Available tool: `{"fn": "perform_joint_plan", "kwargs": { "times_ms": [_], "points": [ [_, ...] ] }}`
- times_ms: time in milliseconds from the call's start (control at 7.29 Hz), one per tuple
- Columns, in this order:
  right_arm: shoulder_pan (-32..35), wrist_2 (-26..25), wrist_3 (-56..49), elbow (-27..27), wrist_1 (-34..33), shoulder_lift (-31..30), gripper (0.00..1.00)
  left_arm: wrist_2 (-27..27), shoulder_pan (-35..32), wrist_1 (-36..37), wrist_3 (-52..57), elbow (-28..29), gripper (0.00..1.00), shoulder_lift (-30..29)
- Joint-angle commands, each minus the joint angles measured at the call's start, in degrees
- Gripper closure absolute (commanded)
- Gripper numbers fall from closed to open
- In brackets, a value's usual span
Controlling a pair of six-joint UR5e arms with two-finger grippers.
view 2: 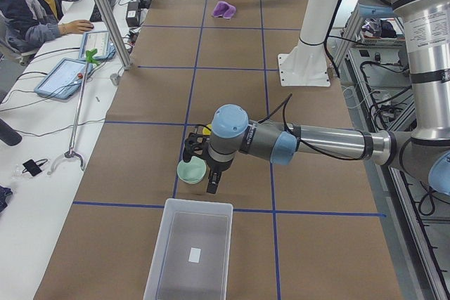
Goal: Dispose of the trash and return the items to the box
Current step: 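Move the left gripper toward the yellow cup beside the green bowl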
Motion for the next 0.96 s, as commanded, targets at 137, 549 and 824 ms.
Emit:
{"fn": "perform_joint_plan", "kwargs": {
  "times_ms": [137, 549, 824],
  "points": [
    [-0.1, 1.1, -0.4, 0.1, 0.6, 0.1, 0.0, -1.0, 3.4, -7.0, -8.3, 0.3, 0.02, 0.3],
    [-1.2, 2.5, 0.0, -0.4, 3.6, 0.1, 0.0, 1.5, 19.4, -8.2, -29.6, 0.2, 0.03, -6.6],
    [-1.9, 2.4, 0.0, -0.5, 3.7, 0.1, 0.0, 7.0, 25.7, -8.2, -32.6, 2.2, 0.03, -8.8]
  ]
}}
